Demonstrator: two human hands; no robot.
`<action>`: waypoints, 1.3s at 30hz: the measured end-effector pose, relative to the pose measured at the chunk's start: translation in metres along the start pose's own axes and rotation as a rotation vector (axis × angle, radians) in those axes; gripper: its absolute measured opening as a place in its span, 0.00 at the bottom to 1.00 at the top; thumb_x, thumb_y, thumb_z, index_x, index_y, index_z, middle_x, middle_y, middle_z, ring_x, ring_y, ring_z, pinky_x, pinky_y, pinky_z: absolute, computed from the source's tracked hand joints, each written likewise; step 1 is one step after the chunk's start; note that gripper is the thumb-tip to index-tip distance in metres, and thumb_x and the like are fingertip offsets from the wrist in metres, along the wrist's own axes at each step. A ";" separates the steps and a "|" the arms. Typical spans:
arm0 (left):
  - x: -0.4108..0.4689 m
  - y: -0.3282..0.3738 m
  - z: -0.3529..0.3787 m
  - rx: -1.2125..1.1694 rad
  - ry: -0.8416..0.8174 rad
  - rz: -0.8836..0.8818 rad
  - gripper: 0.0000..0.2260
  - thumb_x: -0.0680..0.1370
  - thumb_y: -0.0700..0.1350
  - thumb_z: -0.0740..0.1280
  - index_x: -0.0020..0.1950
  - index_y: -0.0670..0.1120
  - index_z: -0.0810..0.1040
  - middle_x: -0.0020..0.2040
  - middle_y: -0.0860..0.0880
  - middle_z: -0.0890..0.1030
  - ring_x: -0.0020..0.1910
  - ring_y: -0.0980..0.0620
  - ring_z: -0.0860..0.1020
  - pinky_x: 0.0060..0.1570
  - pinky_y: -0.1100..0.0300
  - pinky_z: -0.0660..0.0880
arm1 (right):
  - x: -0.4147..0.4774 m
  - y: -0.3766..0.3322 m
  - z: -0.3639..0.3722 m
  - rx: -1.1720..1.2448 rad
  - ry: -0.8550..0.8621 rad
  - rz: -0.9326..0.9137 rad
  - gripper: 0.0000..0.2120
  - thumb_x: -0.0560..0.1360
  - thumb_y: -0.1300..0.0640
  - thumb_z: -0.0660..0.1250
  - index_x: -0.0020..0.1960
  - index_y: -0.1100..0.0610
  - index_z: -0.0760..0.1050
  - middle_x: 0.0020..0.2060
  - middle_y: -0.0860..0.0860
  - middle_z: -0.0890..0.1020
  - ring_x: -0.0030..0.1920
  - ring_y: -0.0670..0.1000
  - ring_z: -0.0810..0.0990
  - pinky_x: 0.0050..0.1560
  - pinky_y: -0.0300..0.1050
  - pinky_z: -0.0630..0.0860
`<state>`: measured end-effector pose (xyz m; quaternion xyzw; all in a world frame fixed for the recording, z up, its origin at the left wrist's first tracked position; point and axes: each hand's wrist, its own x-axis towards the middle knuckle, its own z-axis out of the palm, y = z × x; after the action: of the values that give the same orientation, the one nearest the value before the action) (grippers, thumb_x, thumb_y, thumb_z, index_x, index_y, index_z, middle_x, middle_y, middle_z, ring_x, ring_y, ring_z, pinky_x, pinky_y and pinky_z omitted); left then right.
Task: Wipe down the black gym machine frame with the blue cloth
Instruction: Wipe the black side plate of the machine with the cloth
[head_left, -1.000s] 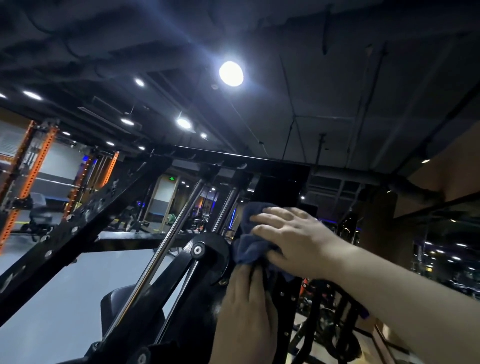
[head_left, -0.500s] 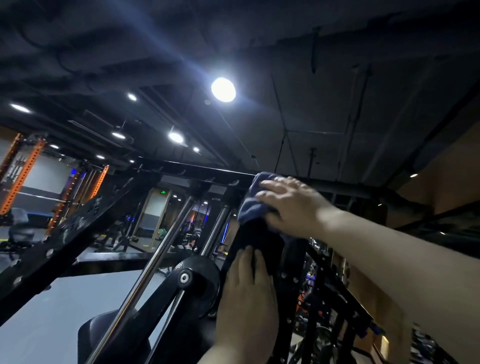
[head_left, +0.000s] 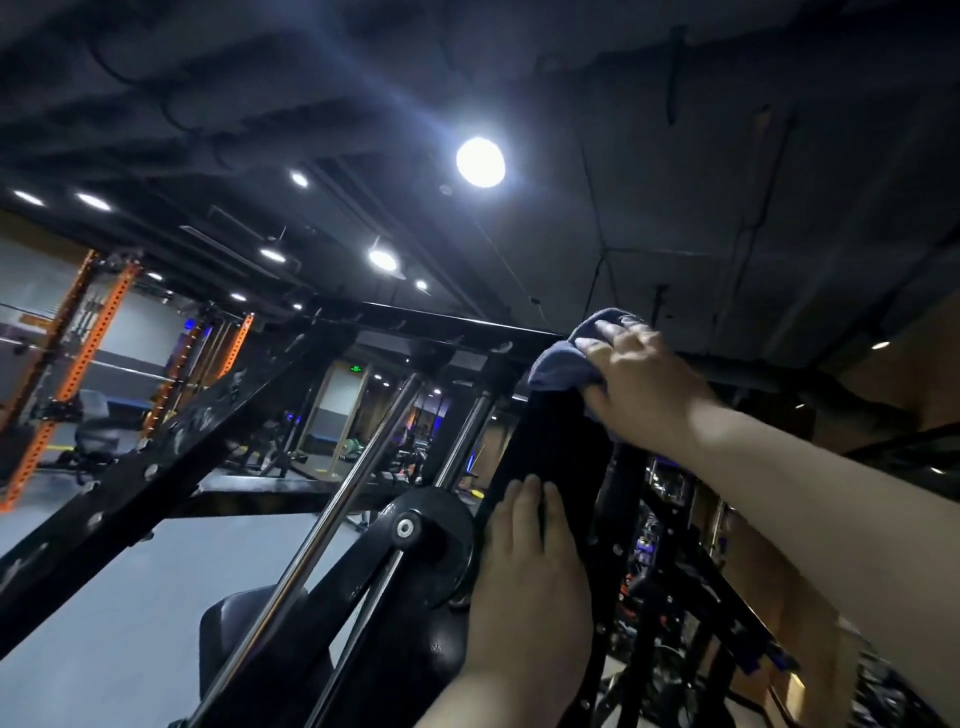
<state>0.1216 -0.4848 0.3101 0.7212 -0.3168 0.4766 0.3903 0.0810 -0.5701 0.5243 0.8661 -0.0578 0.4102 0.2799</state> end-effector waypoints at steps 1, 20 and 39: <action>-0.001 0.000 -0.002 -0.013 0.004 -0.008 0.25 0.74 0.45 0.66 0.69 0.38 0.76 0.68 0.40 0.76 0.67 0.41 0.76 0.64 0.49 0.76 | -0.004 -0.011 0.004 -0.008 0.001 0.023 0.36 0.69 0.43 0.52 0.72 0.57 0.75 0.73 0.60 0.73 0.74 0.67 0.67 0.75 0.65 0.63; -0.088 -0.010 -0.047 -0.308 -0.227 -0.048 0.29 0.84 0.42 0.59 0.83 0.49 0.50 0.81 0.54 0.51 0.81 0.53 0.47 0.79 0.53 0.55 | -0.099 -0.062 0.014 0.338 -0.191 -0.540 0.21 0.69 0.56 0.64 0.61 0.58 0.81 0.59 0.54 0.83 0.64 0.55 0.78 0.71 0.51 0.70; -0.172 -0.028 -0.065 -0.348 -0.185 -0.172 0.24 0.82 0.38 0.57 0.80 0.45 0.63 0.80 0.52 0.59 0.80 0.55 0.56 0.77 0.57 0.61 | -0.188 -0.101 0.029 0.050 0.043 -0.370 0.26 0.60 0.67 0.79 0.59 0.65 0.82 0.62 0.62 0.81 0.64 0.66 0.79 0.66 0.61 0.75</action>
<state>0.0568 -0.4004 0.1580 0.7080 -0.3661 0.3115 0.5174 0.0106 -0.5256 0.3260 0.8595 0.1188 0.3716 0.3303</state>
